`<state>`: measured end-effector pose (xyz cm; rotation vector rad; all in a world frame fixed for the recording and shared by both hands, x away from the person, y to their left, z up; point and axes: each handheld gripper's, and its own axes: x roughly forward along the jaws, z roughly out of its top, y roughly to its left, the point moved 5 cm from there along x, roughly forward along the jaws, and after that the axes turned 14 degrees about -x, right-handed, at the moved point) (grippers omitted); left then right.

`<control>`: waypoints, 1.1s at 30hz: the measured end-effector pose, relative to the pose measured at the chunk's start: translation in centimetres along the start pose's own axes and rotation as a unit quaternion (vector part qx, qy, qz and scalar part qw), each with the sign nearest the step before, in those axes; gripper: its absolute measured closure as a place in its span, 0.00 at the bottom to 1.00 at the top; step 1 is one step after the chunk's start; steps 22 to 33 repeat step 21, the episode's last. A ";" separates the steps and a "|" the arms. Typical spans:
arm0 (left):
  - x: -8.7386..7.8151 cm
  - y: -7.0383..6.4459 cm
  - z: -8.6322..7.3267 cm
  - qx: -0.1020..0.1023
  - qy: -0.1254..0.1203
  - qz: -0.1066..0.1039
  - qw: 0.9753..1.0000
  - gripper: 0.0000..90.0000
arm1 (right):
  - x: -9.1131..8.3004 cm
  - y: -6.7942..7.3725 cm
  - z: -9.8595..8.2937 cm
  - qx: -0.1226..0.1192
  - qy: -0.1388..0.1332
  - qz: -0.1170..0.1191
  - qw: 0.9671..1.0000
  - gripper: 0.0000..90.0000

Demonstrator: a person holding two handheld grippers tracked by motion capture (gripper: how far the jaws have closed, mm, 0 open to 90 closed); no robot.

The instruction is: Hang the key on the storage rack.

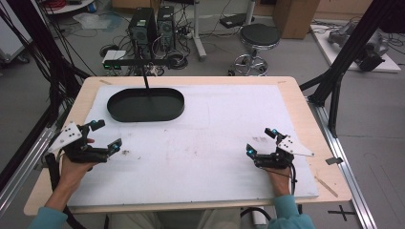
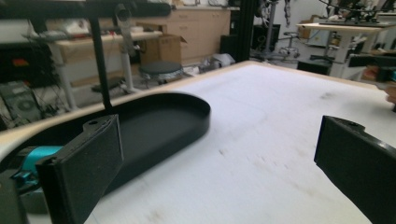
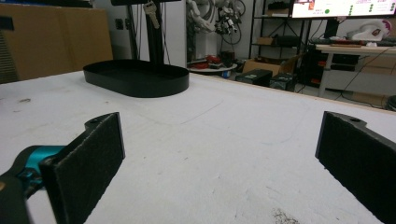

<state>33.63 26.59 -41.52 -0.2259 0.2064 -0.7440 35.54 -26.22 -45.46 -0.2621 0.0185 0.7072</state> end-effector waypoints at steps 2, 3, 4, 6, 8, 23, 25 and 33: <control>-0.4 -0.2 -1.1 0.000 -0.009 -0.005 1.000 0.02 | 0.0 0.1 0.0 -0.002 0.001 0.001 1.000 0.00; -0.5 -0.2 -1.7 -0.002 -0.009 -0.006 1.000 0.02 | 0.0 0.1 0.0 -0.006 0.000 0.000 1.000 0.00; -0.6 -0.3 -2.2 -0.002 -0.011 -0.006 1.000 0.02 | 0.0 0.1 0.0 -0.006 0.001 -0.001 1.000 0.00; -0.8 -0.4 -3.1 0.002 -0.018 -0.003 1.000 0.02 | 0.0 0.0 0.0 -0.007 0.000 -0.002 1.000 0.00; -1.0 -0.5 -3.7 0.002 -0.024 -0.002 1.000 0.02 | 0.0 0.1 0.0 -0.006 0.001 -0.002 1.000 0.00; -1.6 -0.5 -4.8 0.008 -0.057 0.017 0.998 0.02 | 0.0 0.2 0.0 -0.010 0.002 0.000 1.000 0.01; -1.6 -0.5 -4.8 0.008 -0.057 0.017 0.998 0.02 | 0.0 0.2 0.0 -0.010 0.002 0.000 1.000 0.01; -1.6 -0.5 -4.8 0.008 -0.057 0.017 0.998 0.02 | 0.0 0.2 0.0 -0.010 0.002 0.000 1.000 0.01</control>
